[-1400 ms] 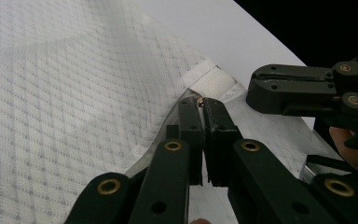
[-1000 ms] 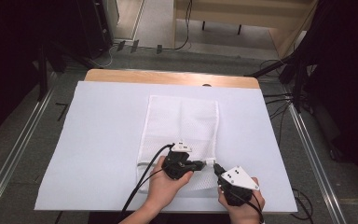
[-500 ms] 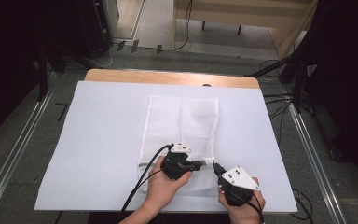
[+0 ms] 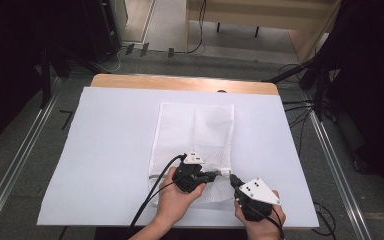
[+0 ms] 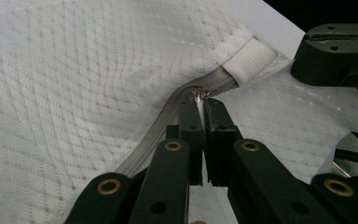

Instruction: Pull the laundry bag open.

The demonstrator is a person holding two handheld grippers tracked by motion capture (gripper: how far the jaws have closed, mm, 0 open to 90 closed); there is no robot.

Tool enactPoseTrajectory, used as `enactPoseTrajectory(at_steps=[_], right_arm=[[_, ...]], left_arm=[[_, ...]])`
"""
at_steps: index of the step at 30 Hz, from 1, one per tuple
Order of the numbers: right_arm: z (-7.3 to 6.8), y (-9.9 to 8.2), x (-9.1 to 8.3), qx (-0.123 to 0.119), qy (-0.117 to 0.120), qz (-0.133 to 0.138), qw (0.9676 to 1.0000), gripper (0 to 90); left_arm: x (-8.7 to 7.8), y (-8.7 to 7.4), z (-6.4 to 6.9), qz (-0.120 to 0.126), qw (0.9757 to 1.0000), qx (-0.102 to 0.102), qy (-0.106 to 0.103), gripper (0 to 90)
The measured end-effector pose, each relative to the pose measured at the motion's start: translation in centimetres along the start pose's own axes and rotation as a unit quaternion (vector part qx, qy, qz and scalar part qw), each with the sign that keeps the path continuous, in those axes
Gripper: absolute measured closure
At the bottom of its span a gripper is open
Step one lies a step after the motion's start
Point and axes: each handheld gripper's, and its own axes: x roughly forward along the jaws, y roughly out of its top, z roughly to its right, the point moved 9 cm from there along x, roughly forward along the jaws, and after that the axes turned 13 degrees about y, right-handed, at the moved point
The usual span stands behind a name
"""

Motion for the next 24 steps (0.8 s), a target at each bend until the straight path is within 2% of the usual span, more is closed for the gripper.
enactPoseTrajectory(at_steps=[4, 6, 7, 8, 9, 13, 16, 18, 24], right_arm=[[0.1, 0.0, 0.0, 0.002, -0.001, 0.002, 1.0000, 90.0], [0.2, 0.1, -0.2, 0.003, -0.003, 0.004, 1.0000, 90.0], [0.3, 0.2, -0.3, 0.003, -0.006, 0.007, 0.9999, 90.0], [0.5, 0.4, -0.7, 0.006, -0.011, 0.014, 0.9998, 90.0], [0.7, 0.5, -1.1, 0.012, -0.009, 0.016, 0.9998, 90.0], [0.8, 0.1, -1.1, 0.009, -0.007, 0.010, 0.9999, 90.0], [0.5, 0.3, -0.9, 0.001, -0.009, 0.010, 0.9999, 90.0], [0.6, 0.4, -1.0, -0.003, -0.014, 0.010, 0.9999, 90.0], [1.3, 0.1, -1.2, 0.008, -0.015, 0.009, 0.9998, 90.0]], left_arm=[[0.1, 0.0, -0.2, 0.003, 1.0000, -0.005, 0.001, 87.9], [0.2, -0.1, -0.7, 0.002, 0.9999, -0.003, 0.015, 88.0], [0.4, -0.4, -1.4, -0.004, 0.9996, -0.007, 0.027, 88.0], [0.5, -0.6, -2.0, -0.005, 0.9995, -0.025, 0.017, 88.0], [0.5, -0.8, -2.3, -0.006, 0.9993, -0.032, 0.016, 88.0], [0.2, -1.5, -3.0, -0.008, 0.9993, -0.025, 0.028, 87.9], [-0.2, -1.6, -3.3, -0.003, 0.9992, -0.032, 0.026, 87.9], [-0.5, -1.6, -3.6, -0.003, 0.9990, -0.032, 0.032, 87.9], [-1.7, -2.1, -5.0, -0.005, 0.9986, -0.034, 0.040, 87.9]])
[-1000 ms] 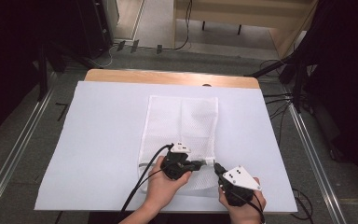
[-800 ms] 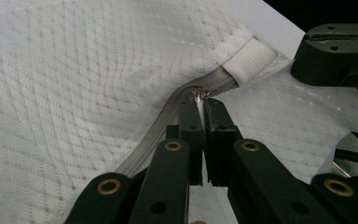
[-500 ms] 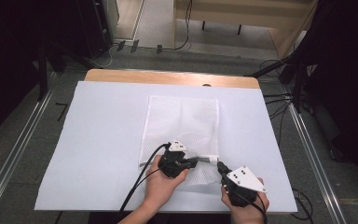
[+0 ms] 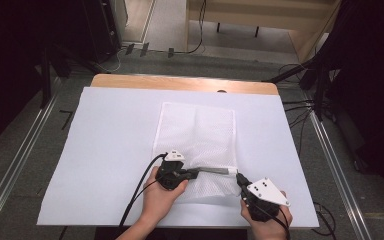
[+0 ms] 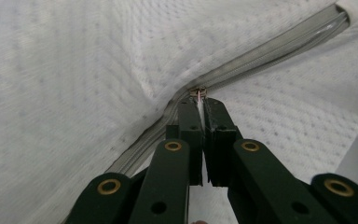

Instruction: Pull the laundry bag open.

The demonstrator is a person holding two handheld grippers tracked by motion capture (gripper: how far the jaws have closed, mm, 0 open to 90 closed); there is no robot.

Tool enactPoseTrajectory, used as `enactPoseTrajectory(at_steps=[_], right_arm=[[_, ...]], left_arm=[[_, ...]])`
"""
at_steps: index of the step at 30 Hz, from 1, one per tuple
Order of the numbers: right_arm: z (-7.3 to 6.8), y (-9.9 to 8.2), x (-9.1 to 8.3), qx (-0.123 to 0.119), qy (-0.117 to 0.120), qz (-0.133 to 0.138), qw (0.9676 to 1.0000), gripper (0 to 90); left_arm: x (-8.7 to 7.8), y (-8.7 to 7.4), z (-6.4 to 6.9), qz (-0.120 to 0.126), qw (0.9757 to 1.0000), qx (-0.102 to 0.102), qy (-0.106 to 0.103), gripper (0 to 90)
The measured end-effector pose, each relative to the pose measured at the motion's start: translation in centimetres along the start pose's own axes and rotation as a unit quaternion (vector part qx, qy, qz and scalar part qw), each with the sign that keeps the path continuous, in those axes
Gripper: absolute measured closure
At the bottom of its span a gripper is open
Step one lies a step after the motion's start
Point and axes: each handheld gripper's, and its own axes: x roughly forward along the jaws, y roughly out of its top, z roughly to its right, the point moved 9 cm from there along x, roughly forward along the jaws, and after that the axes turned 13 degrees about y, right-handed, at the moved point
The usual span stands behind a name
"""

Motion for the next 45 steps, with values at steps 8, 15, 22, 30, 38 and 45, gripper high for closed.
enactPoseTrajectory(at_steps=[8, 15, 22, 30, 38, 45], right_arm=[[0.8, -0.1, -0.3, 0.005, -0.013, -0.004, 0.9999, 90.0], [1.0, -0.3, -0.1, 0.007, -0.011, -0.008, 0.9999, 90.0], [1.2, -0.4, -0.2, 0.007, -0.014, -0.009, 0.9998, 90.0], [1.4, -0.5, -0.2, 0.010, -0.013, -0.010, 0.9998, 90.0], [1.4, -0.5, -0.2, 0.011, -0.013, -0.009, 0.9998, 90.0], [1.2, -0.3, 0.0, 0.009, -0.009, -0.008, 0.9999, 90.0]], left_arm=[[-1.2, -1.6, -3.9, -0.004, 0.9993, -0.026, 0.028, 87.9], [-2.4, -2.6, -5.6, 0.000, 0.9988, -0.033, 0.036, 87.9], [-3.5, -3.0, -6.7, 0.000, 0.9985, -0.030, 0.046, 87.9], [-5.5, -3.8, -8.5, 0.004, 0.9977, -0.034, 0.058, 87.9], [-6.6, -4.6, -10.2, 0.004, 0.9971, -0.042, 0.063, 87.9], [-6.7, -5.3, -11.1, -0.006, 0.9964, -0.046, 0.071, 87.9]])
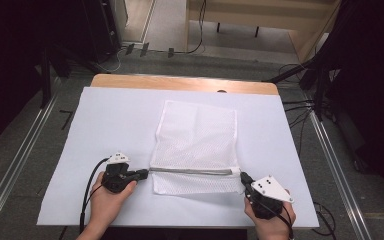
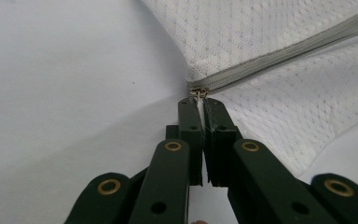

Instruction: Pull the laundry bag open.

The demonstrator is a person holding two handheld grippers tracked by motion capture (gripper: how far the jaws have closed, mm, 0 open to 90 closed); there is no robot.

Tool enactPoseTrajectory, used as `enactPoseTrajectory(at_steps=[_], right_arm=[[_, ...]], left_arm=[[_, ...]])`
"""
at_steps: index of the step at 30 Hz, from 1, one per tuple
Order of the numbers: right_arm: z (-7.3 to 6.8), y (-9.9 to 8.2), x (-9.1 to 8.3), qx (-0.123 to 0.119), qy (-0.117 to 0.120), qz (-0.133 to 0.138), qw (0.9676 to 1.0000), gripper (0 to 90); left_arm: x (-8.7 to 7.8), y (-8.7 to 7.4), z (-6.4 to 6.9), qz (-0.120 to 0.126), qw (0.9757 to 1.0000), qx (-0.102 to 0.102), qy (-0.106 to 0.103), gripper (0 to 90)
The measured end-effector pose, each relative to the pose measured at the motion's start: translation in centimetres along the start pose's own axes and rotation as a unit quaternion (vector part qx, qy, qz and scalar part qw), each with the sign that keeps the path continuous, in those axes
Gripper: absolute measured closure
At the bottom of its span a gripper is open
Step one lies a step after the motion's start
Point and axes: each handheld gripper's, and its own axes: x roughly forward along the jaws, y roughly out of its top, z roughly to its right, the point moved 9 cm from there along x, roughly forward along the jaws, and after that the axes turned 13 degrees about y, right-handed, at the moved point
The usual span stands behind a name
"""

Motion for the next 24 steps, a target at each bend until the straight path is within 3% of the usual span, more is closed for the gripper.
enactPoseTrajectory(at_steps=[5, 7, 8, 10, 11, 14, 20, 24], right_arm=[[-0.2, 0.2, 0.0, -0.001, 0.002, 0.002, 1.0000, 90.0], [-0.4, 0.2, 0.0, 0.002, 0.009, 0.001, 1.0000, 90.0], [-0.6, 0.3, -0.1, 0.003, 0.015, 0.001, 0.9999, 90.0], [-0.8, 0.7, -0.4, -0.005, 0.013, 0.009, 0.9999, 90.0], [-0.8, 0.8, -0.6, -0.006, 0.014, 0.012, 0.9998, 90.0], [-0.9, 0.8, -0.7, -0.007, 0.016, 0.015, 0.9997, 90.0], [-0.7, 0.7, -0.6, -0.001, 0.025, 0.021, 0.9995, 90.0], [-0.6, 0.4, -0.5, -0.001, 0.028, 0.022, 0.9994, 90.0]], left_arm=[[0.0, 0.0, -0.2, 0.002, 1.0000, -0.003, 0.001, 87.8], [-0.3, 0.1, -0.1, 0.016, 0.9998, -0.009, -0.012, 87.1], [-0.6, 0.2, -0.1, 0.029, 0.9993, -0.013, -0.018, 80.9], [-1.3, 0.7, -0.2, 0.062, 0.9979, -0.015, -0.015, 45.7], [-1.7, 0.8, -0.3, 0.065, 0.9977, -0.011, -0.013, 33.6], [-3.5, 1.1, -1.0, 0.097, 0.9952, 0.000, 0.006, 15.6], [-6.9, 0.7, -3.7, 0.153, 0.9882, -0.005, 0.008, 0.4], [-9.1, 0.1, -6.7, 0.187, 0.9816, -0.024, 0.028, 0.4]])
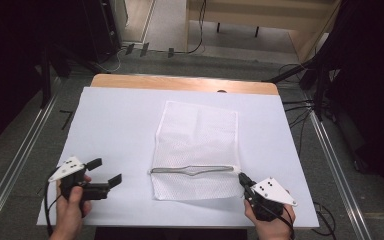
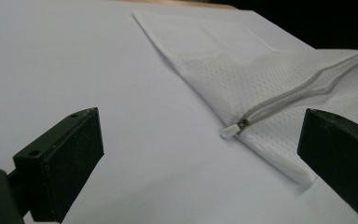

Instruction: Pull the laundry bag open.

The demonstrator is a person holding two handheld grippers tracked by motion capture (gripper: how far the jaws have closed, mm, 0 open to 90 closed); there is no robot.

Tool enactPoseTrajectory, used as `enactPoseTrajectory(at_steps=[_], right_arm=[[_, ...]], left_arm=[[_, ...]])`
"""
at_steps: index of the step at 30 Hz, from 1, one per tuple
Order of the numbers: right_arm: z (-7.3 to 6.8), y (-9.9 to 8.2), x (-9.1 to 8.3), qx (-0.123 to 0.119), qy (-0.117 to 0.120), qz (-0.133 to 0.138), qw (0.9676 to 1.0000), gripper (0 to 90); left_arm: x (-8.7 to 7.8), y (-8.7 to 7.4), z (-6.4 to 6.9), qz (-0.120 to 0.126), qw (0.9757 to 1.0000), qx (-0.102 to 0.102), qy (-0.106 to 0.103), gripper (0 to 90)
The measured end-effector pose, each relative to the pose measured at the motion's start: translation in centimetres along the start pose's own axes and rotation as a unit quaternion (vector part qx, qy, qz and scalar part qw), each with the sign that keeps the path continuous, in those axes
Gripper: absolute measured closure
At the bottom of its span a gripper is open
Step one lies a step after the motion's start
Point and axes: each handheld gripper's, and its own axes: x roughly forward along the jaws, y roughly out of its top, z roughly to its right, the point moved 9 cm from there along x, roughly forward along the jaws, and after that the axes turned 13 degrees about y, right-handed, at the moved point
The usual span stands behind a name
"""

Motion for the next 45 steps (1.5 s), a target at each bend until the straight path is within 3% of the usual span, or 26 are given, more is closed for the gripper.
enactPoseTrajectory(at_steps=[4, 5, 8, 11, 16, 20, 25, 32, 39, 45], right_arm=[[0.1, 0.1, -0.1, 0.013, 0.007, 0.008, 0.9999, 87.5], [0.1, 0.2, -0.1, 0.016, 0.011, 0.012, 0.9997, 82.1], [0.3, 0.4, -0.1, 0.022, 0.011, 0.018, 0.9995, 54.5], [0.6, 0.4, -0.1, 0.028, 0.004, 0.012, 0.9995, 29.2], [1.1, 0.3, -0.3, 0.039, 0.004, 0.010, 0.9992, 9.9], [2.2, 0.0, -0.7, 0.052, 0.012, 0.015, 0.9984, 3.7], [4.0, -0.5, -1.3, 0.050, 0.001, 0.022, 0.9985, 0.6], [7.5, -2.2, -2.0, 0.069, -0.012, 0.024, 0.9972, 0.0], [11.2, -4.1, -3.2, 0.103, -0.049, 0.026, 0.9932, 0.0], [13.3, -5.4, -4.0, 0.134, -0.069, 0.028, 0.9882, 0.0]], left_arm=[[-1.3, -0.2, -2.3, 0.011, 0.9994, -0.014, 0.029, 0.4], [-1.5, -0.3, -2.7, 0.013, 0.9993, -0.020, 0.029, 0.4], [-1.7, -0.6, -3.4, 0.009, 0.9990, -0.026, 0.035, 0.4], [-1.6, -0.6, -3.3, 0.009, 0.9991, -0.023, 0.034, 0.4], [-1.3, -0.9, -2.8, 0.003, 0.9994, -0.003, 0.035, 0.4], [-1.1, -1.0, -3.0, -0.002, 0.9994, -0.002, 0.034, 0.4], [-1.0, -1.2, -3.5, -0.001, 0.9992, -0.002, 0.040, 0.4], [-1.0, -1.2, -4.2, 0.002, 0.9990, -0.003, 0.044, 0.4], [-1.1, -1.2, -4.7, 0.008, 0.9990, -0.007, 0.044, 0.4], [-1.2, -1.2, -5.0, 0.013, 0.9989, -0.011, 0.044, 0.4]])
